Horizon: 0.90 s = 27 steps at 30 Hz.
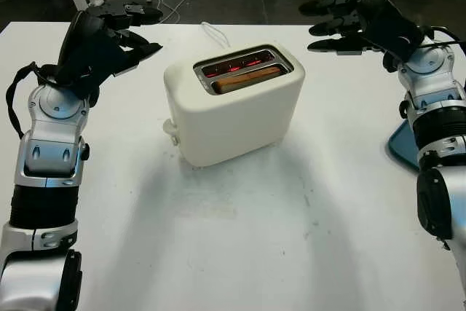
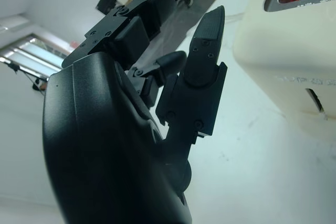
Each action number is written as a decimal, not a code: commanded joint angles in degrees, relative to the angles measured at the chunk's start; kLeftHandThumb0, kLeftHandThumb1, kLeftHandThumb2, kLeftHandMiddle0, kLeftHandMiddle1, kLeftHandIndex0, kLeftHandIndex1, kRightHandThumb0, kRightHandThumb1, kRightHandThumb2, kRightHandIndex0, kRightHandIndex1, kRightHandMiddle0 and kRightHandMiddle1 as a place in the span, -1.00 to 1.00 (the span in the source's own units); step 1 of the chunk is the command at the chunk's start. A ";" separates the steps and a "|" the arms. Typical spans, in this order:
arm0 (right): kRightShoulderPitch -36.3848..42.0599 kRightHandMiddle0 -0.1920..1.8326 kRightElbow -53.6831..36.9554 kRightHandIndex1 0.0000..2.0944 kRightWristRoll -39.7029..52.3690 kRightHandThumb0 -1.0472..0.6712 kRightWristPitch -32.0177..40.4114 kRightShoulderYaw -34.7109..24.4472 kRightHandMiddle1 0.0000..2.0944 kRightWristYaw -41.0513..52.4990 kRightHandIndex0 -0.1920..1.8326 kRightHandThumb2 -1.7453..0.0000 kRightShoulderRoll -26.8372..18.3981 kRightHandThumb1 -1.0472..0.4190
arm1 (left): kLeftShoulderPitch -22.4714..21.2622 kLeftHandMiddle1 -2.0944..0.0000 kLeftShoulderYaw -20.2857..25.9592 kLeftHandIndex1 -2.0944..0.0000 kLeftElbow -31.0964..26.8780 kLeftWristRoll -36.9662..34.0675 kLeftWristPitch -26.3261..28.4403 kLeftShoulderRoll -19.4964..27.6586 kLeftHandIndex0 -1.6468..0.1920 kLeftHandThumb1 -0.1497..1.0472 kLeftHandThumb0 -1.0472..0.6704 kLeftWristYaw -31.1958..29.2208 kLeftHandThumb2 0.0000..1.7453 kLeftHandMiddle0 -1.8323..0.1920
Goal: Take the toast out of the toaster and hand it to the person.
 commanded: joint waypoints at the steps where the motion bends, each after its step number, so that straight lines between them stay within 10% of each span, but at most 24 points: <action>1: 0.73 -0.07 -0.53 -0.94 1.07 -0.10 1.00 -0.54 -1.00 0.59 -0.02 1.00 -0.23 -0.60 | 0.00 -0.01 -0.07 0.68 -0.15 -0.11 -0.77 -0.03 0.02 0.72 -0.24 -0.43 -1.00 0.34; 27: 2.00 -0.07 -2.97 -0.96 0.17 -0.07 0.96 -0.52 -0.99 -0.93 -0.03 1.00 -0.63 -0.58 | 0.72 0.03 1.55 0.63 -3.33 -0.87 3.29 0.85 0.09 0.71 -0.17 -1.01 -1.00 0.37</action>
